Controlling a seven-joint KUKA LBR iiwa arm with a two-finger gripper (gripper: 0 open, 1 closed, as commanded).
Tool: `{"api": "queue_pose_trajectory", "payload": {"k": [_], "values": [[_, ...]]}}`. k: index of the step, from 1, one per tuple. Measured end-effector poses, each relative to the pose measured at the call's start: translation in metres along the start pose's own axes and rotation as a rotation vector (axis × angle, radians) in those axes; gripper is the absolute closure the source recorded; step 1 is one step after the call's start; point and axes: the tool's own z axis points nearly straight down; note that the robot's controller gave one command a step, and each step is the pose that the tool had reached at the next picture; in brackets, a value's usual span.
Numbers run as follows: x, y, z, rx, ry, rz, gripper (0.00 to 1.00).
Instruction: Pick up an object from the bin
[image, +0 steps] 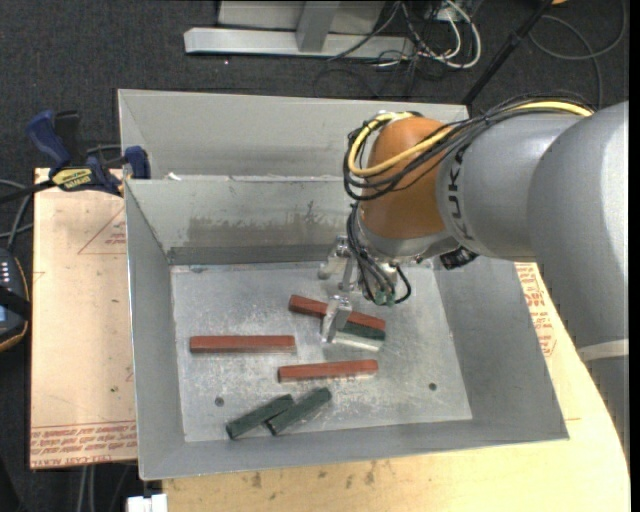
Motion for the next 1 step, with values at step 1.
{"api": "queue_pose_trajectory", "payload": {"k": [1], "values": [[-0.0028, 0.0214, -0.0028, 0.000, -0.004, -0.113, 0.00]]}}
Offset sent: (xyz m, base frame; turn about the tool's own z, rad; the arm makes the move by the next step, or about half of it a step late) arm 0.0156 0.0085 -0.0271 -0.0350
